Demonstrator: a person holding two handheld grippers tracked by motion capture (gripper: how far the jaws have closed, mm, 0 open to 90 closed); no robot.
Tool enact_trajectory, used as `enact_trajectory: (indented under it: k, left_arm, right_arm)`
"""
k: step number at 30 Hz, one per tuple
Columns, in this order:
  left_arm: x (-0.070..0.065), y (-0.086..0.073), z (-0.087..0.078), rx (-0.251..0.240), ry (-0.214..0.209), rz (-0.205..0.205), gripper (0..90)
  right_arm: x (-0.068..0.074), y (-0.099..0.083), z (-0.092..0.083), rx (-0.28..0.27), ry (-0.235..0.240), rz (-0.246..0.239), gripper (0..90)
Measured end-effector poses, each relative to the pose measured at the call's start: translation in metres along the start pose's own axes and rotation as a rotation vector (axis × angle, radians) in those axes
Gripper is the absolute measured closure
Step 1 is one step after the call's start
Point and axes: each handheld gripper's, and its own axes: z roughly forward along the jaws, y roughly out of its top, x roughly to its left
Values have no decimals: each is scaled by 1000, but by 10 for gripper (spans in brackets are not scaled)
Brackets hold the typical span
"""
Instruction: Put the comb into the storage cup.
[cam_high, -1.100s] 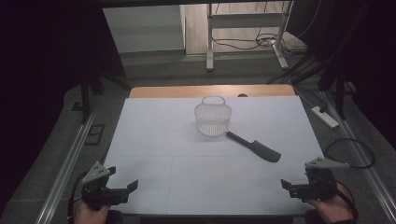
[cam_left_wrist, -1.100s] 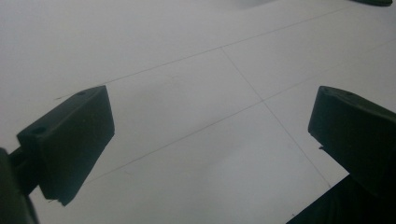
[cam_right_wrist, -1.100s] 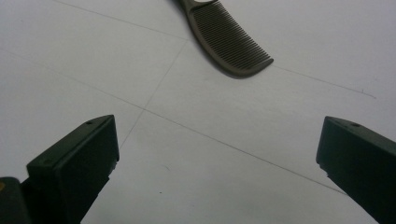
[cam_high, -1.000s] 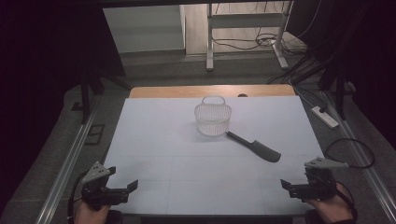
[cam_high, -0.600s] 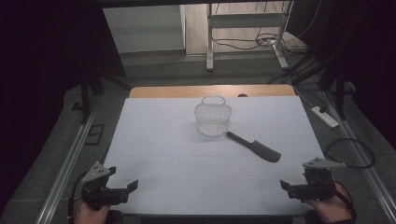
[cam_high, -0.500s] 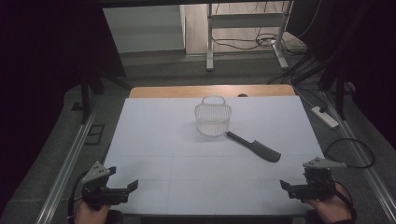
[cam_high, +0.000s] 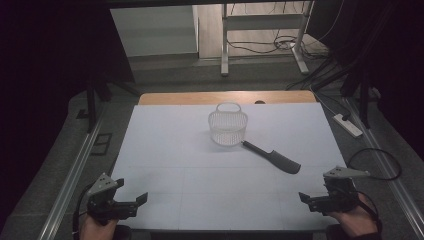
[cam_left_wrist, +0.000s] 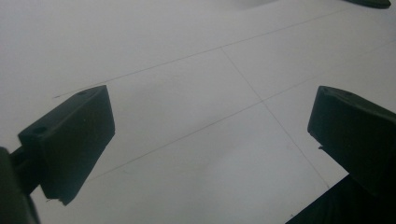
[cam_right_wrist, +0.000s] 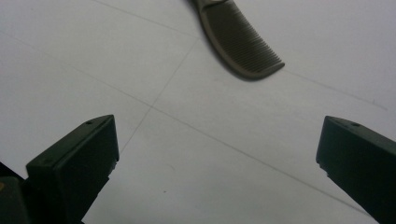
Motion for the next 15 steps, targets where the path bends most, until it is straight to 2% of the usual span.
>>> enact_trajectory:
  k: [15]
  left_arm:
    - [2,-1,-1,-8,-5,-23,13]
  right_arm:
    - [-5,13,7,-9,60,-18,0]
